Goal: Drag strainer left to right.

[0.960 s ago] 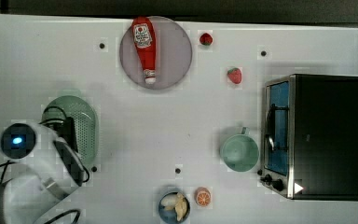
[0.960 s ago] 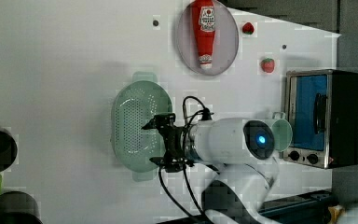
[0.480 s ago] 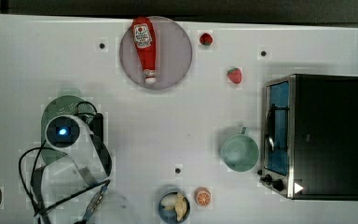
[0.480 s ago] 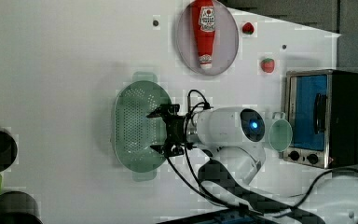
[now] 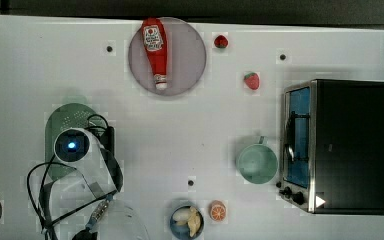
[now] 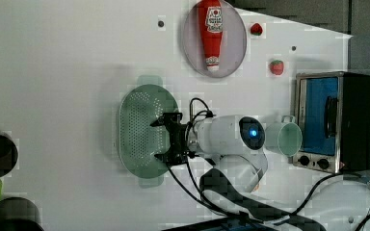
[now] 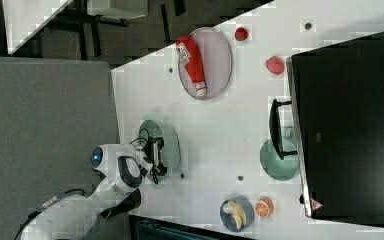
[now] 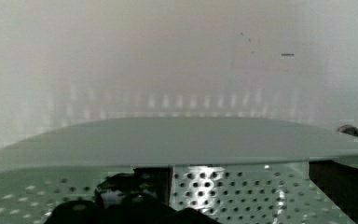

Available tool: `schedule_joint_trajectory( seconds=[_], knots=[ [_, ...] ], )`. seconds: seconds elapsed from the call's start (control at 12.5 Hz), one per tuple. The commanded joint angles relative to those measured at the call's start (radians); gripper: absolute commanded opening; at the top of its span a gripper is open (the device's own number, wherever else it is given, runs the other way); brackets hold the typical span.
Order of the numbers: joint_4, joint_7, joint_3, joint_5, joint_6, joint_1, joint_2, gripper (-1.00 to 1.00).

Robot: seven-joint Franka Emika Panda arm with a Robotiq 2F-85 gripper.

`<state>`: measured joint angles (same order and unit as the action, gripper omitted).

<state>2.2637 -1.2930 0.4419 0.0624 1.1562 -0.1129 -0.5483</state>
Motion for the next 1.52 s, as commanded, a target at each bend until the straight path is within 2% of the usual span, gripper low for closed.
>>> schedule_joint_trajectory(
  seconds=[0.08,0.64,1.12,1.52],
  knots=[
    [-0.001,-0.03,-0.052,0.012,-0.01,-0.003,0.049,1.0],
    [0.08,0.005,-0.115,0.026,-0.009,0.075,0.117,1.0],
    [0.116,0.211,-0.188,0.026,-0.009,0.155,0.142,1.0],
    [0.133,0.342,-0.275,0.026,-0.009,0.193,0.163,1.0]
  ],
)
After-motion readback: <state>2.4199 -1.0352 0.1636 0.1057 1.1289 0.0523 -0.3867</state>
